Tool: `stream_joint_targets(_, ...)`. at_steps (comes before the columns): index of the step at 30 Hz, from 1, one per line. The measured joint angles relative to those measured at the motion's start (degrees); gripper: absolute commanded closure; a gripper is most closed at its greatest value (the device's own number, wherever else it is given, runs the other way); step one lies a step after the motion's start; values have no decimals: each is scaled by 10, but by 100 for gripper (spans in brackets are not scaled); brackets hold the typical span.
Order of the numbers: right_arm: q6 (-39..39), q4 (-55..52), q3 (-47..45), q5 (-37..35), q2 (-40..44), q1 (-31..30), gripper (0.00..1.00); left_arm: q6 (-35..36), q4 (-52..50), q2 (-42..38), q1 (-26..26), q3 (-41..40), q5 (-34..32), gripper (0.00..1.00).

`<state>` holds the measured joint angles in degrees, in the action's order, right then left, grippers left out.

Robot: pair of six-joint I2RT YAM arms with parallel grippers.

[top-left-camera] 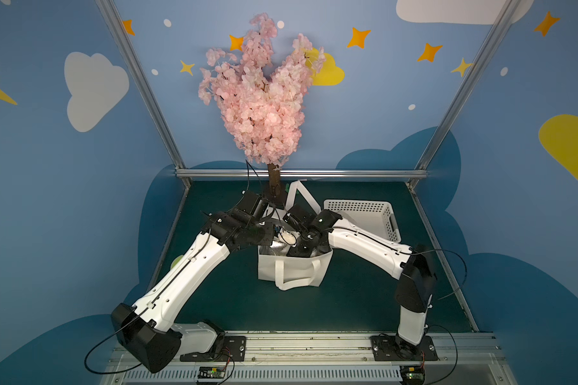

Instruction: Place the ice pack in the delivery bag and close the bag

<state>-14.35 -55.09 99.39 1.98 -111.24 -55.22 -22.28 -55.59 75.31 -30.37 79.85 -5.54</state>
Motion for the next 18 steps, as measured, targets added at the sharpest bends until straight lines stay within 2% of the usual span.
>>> stream_joint_targets(4, 6, -19, 28, -2, -66, 0, 39, 0, 1, 0, 1, -9, 6, 97)
stream_joint_targets(7, 9, -30, 38, -2, -83, 0, 25, -1, 1, 0, 1, -12, 9, 97)
stream_joint_targets(10, 11, -38, 50, -2, -80, 0, 16, -2, 2, -1, 1, -12, 9, 97)
stream_joint_targets(18, 11, -42, 53, -5, -9, 11, 7, -2, 2, -4, 1, -12, 8, 97)
